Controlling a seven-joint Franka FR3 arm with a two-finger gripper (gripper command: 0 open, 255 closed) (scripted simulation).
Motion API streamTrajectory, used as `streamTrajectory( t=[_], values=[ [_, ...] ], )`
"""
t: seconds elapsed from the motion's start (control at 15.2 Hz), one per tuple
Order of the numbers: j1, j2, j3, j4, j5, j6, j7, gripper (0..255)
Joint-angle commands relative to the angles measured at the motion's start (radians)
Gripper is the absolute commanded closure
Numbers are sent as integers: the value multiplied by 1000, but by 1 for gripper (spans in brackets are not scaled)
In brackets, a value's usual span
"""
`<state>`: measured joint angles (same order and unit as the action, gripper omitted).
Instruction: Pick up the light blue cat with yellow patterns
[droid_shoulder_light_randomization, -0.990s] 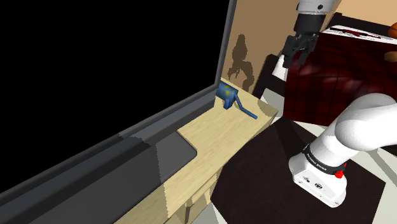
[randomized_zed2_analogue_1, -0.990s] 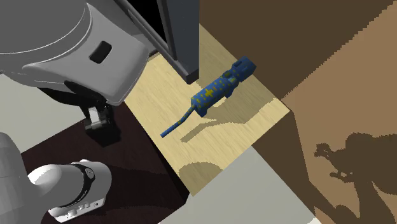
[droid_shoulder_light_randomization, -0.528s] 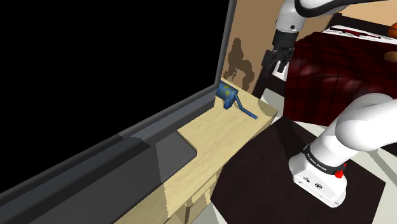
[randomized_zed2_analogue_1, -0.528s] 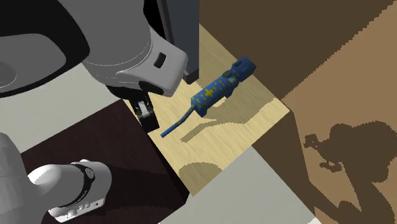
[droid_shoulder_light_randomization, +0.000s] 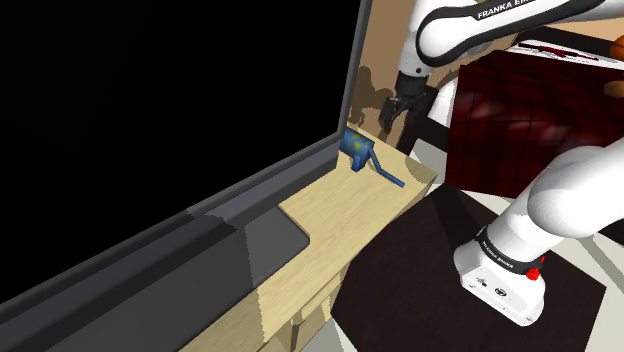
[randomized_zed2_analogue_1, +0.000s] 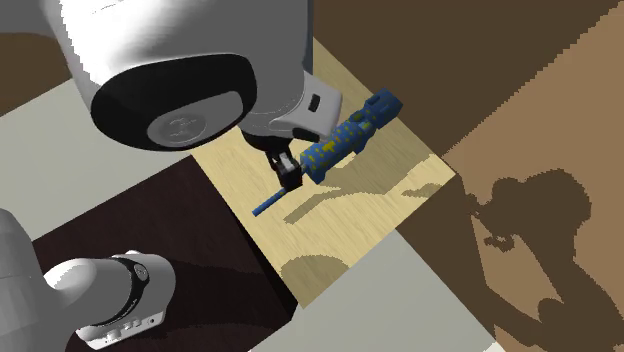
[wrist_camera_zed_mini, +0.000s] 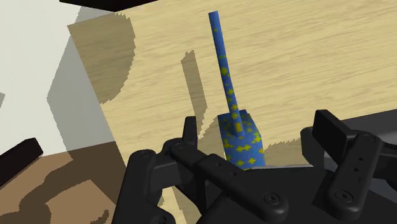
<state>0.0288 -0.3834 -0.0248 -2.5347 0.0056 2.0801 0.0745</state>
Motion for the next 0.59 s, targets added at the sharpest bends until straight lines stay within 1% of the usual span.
streamTrajectory(
  t=[0.0, 0.26, 0.53],
  values=[
    [3, 80, 4, 17, -3, 80, -1, 0],
    [7, 234, 9, 66, -13, 214, -5, 0],
    [11, 391, 14, 139, -27, 327, -4, 0]
  ],
)
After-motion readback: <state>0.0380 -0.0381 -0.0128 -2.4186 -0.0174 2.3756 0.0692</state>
